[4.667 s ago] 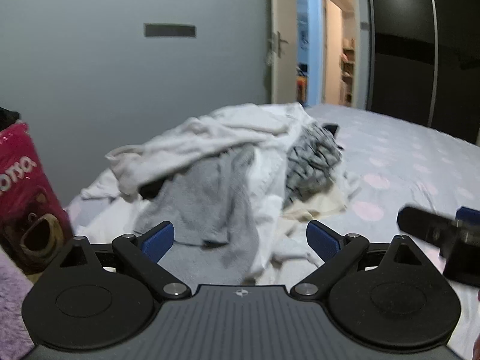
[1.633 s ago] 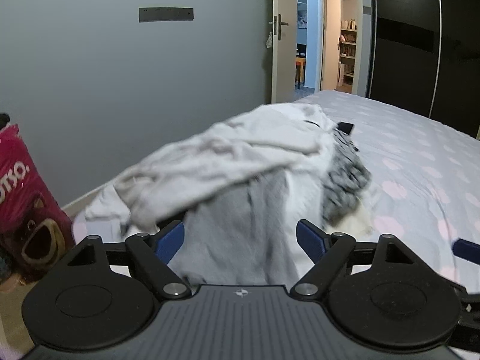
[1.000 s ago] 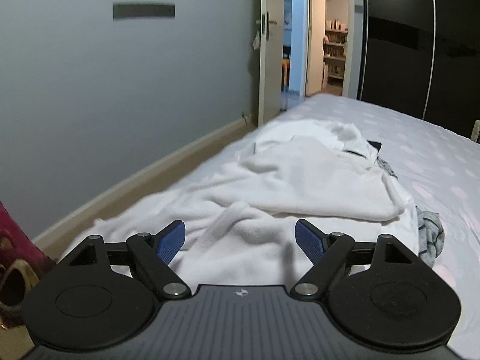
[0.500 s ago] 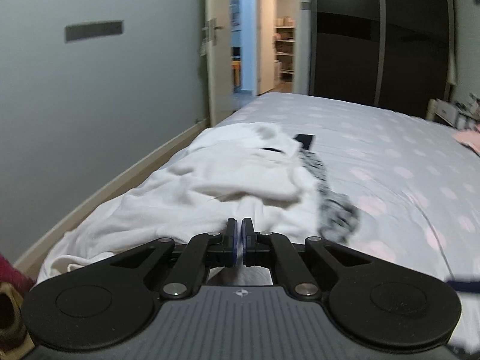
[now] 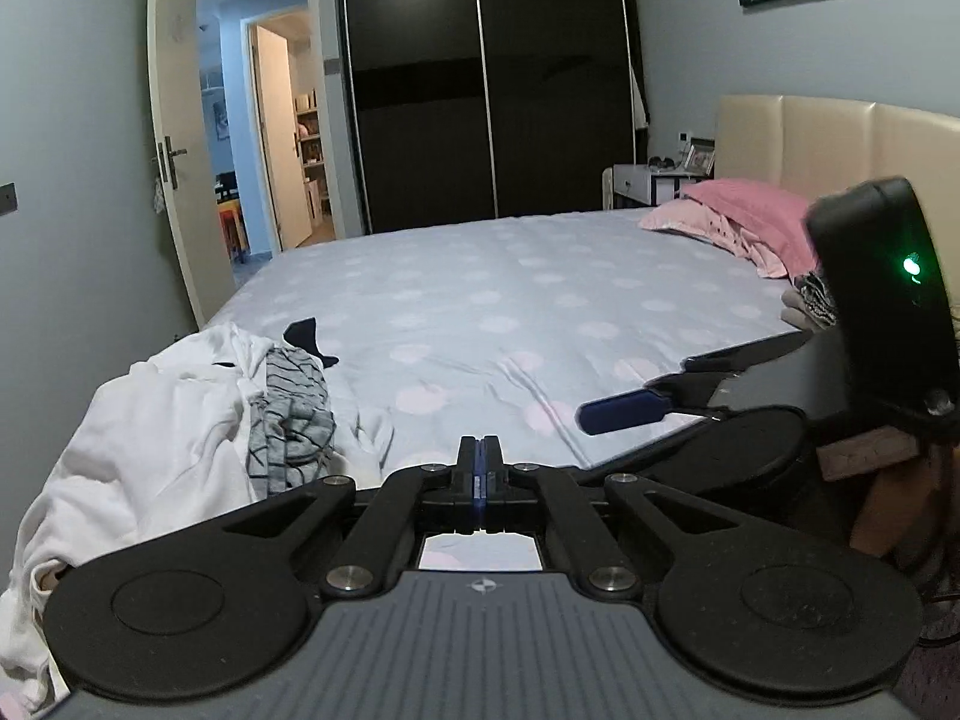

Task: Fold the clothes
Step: 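Grasp the white sweatshirt in the heap with the left tool and pull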

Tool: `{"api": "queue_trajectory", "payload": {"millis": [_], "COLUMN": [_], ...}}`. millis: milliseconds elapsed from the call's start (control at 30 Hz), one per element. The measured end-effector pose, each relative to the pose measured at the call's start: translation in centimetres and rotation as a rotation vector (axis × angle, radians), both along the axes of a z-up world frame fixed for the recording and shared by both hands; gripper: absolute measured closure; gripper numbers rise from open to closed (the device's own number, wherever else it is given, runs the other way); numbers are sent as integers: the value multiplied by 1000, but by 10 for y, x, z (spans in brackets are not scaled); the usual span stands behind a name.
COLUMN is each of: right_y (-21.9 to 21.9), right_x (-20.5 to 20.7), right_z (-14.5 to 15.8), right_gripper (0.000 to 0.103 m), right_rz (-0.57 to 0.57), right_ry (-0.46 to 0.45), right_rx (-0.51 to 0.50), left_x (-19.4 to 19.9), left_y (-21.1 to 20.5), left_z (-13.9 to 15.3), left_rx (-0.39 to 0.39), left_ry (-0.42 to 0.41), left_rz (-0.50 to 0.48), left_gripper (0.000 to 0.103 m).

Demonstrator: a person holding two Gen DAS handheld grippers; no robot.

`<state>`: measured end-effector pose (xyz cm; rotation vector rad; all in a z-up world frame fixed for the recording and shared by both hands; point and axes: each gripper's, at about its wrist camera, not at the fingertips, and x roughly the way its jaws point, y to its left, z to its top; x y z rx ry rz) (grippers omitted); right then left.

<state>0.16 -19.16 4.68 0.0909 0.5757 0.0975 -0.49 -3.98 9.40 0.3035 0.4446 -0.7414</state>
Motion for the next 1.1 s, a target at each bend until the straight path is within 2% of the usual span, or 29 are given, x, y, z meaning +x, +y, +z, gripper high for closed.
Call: {"api": "queue_trajectory", "payload": {"millis": [167,233,300,467,600,800,867,933,967,1000,1100], "right_y": [-16,-22,-23,-16,-8,1,4,6,7,7,6], "right_x": [-22,-31,-32,-23,-16,-3,-2,-1,-1,-1,0], "right_z": [4,6,4,-8,-28,-68,-76,-81,-83,-84,-88], "right_gripper": [26,26,25,23,23,22,22,22,22,22,22], "right_rz": [-32,-44,-42,-14,12,0,3,9,11,10,15], "right_ry": [8,12,14,21,54,116,121,110,103,100,102], "right_rx": [16,22,25,27,42,6,-24,-69,-91,-106,-106], "left_x": [13,22,22,51,81,126,139,144,146,149,139], "left_y": [4,10,18,38,47,61,67,72,74,76,69], "left_z": [-4,-8,-12,-38,-61,-95,-102,-101,-100,-99,-85], "left_rx": [48,72,92,182,217,268,254,217,198,180,161], "left_ry": [1,-5,-29,-34,11,79,111,136,148,160,80], "left_rz": [61,93,153,317,410,548,575,584,588,592,558], "left_gripper": [102,86,59,46,43,42,44,68,89,93,96]}}
